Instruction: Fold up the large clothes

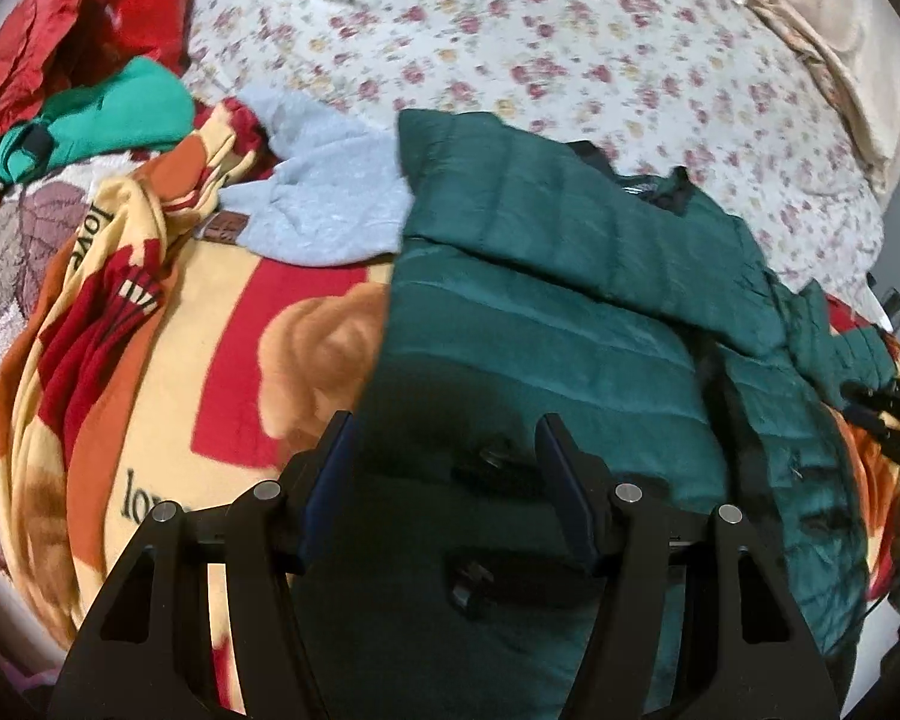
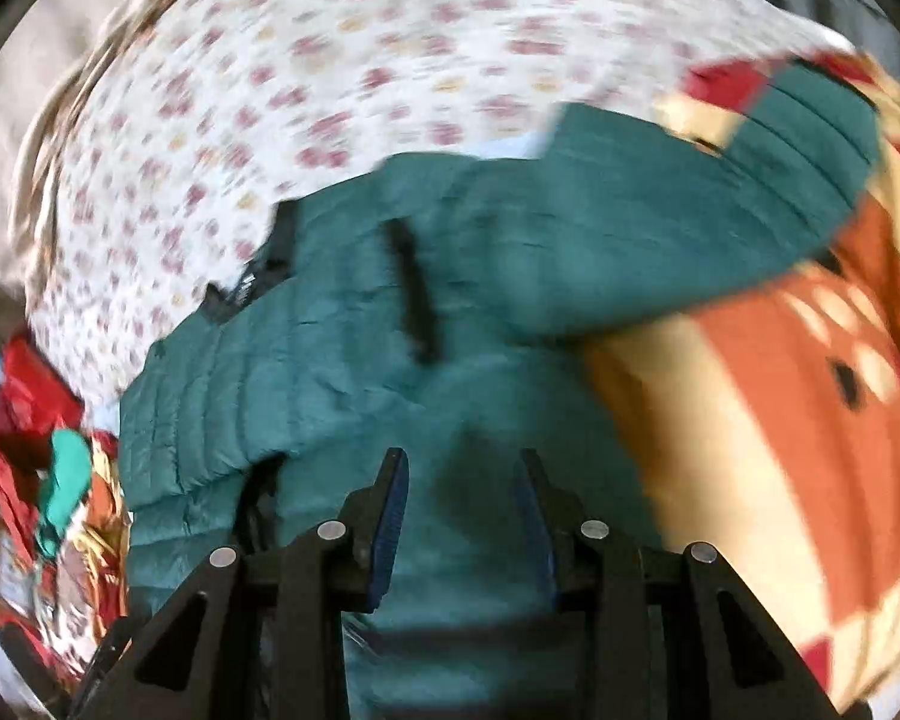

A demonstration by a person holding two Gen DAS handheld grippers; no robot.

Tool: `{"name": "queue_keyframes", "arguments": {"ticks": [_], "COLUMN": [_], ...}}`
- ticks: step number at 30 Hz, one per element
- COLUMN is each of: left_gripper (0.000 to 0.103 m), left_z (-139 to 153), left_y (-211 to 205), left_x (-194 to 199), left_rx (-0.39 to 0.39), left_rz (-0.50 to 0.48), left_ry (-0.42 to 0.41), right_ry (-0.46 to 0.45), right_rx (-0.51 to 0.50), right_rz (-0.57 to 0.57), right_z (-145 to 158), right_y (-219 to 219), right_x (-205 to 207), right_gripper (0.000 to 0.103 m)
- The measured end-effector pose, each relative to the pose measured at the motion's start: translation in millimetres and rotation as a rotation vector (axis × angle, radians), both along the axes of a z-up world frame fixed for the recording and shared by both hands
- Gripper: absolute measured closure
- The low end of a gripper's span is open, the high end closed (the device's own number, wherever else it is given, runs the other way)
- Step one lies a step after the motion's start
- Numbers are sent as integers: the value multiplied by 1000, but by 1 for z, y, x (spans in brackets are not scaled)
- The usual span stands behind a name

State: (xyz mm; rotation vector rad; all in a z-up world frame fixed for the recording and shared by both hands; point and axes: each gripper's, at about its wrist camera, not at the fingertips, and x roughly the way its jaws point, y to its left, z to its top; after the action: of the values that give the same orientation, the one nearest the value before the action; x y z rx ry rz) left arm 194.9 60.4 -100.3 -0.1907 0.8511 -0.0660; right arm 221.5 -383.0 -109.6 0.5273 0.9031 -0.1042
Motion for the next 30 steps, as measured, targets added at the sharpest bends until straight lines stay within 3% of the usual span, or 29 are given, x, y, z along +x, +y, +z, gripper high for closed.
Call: {"name": "queue_keyframes", "arguments": {"ticks": [3, 4, 5, 6, 7, 9, 10, 16, 22, 30], "left_gripper": [42, 42, 42, 42, 42, 42, 42, 42, 42, 40], "left_z": [6, 7, 8, 8, 7, 4, 2, -13, -24, -32], "left_y": [-12, -15, -19, -22, -26, -35, -39, -62, -74, -82], "left_x": [-19, -27, -34, -39, -45, -52, -54, -53, -43, -34], "left_rx": [2, 2, 7, 15, 27, 53, 65, 126, 180, 256], "left_rz": [-9, -6, -5, -5, -6, -16, -21, -38, -28, -25], "left_ry": [-5, -7, -10, -12, -12, -6, -3, 56, 80, 83], "right_ry": [4, 4, 10, 10, 14, 16, 8, -78, -91, -122], "right_rx": [-69, -69, -81, -81, -95, -92, -67, -49, -55, 17], "right_rz": [-127, -127, -198, -198, -267, -284, -322, -395, -410, -428], "right_z": [-10, -10, -16, -16, -21, -22, -22, -8, -5, -11], "right_y": [-53, -53, -84, -84, -118, -132, -159, -224, -258, -299], "right_x": [-40, -40, -54, -54, -63, -66, -66, -33, -3, 21], "right_gripper": [67, 67, 67, 67, 67, 68, 67, 68, 68, 69]}}
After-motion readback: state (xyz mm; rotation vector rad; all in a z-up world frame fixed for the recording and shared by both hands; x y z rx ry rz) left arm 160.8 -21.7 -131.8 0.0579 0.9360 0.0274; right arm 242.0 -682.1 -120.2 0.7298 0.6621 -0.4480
